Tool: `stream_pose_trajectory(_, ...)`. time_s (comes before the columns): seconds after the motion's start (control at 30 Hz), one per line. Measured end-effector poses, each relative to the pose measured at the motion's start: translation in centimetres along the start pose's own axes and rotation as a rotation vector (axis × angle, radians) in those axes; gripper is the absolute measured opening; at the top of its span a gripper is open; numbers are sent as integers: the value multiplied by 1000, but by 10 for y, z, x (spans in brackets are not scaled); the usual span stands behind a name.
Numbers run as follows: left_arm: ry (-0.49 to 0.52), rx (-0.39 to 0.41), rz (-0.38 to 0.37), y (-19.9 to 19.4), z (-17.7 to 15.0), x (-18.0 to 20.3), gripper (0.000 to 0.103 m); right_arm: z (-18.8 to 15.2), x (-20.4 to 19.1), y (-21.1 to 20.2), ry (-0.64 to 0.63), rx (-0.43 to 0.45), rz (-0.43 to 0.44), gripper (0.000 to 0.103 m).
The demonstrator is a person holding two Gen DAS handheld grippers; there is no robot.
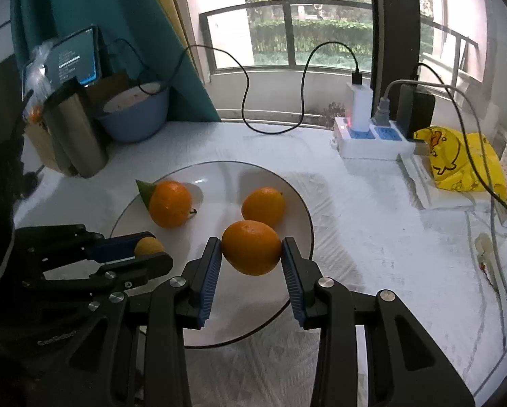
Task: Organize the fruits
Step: 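Carry both fruits over the white plate and open both grippers, then move both open grippers back toward the remaining fruit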
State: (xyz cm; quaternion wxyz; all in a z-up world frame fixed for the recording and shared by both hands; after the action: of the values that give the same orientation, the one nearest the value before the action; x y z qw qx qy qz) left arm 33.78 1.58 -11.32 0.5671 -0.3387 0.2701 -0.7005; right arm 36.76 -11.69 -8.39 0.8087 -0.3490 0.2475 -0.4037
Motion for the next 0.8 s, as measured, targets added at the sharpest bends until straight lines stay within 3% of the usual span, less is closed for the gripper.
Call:
stream_pose_trajectory(0.4, -44, 2, 47, -3, -1, -6, 30, -4, 0, 11, 3, -24, -36, 39)
stream_pose_trajectory(0.6, -61, 36, 46, -24, -5, -6, 46, -3, 3, -8, 32, 12, -66, 48)
stream_pose_trajectory(0.8, -65, 60, 47, -46, -14, -2, 46, -11, -2, -31, 39, 13, -70, 48)
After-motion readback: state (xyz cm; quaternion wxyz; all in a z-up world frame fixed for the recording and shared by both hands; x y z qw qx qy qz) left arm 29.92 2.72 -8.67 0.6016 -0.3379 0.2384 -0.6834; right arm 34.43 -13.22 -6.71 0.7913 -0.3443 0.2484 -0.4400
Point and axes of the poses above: each gripper's, at about its wrist camera, not at the fingertips, and y roughly the way its jaws point, x to its right, z to its top, the point moved 2 cm from there along y, roughly the way its jaws point, and after that the axes turned 3 degrees about -x, right-handed, at the moved point
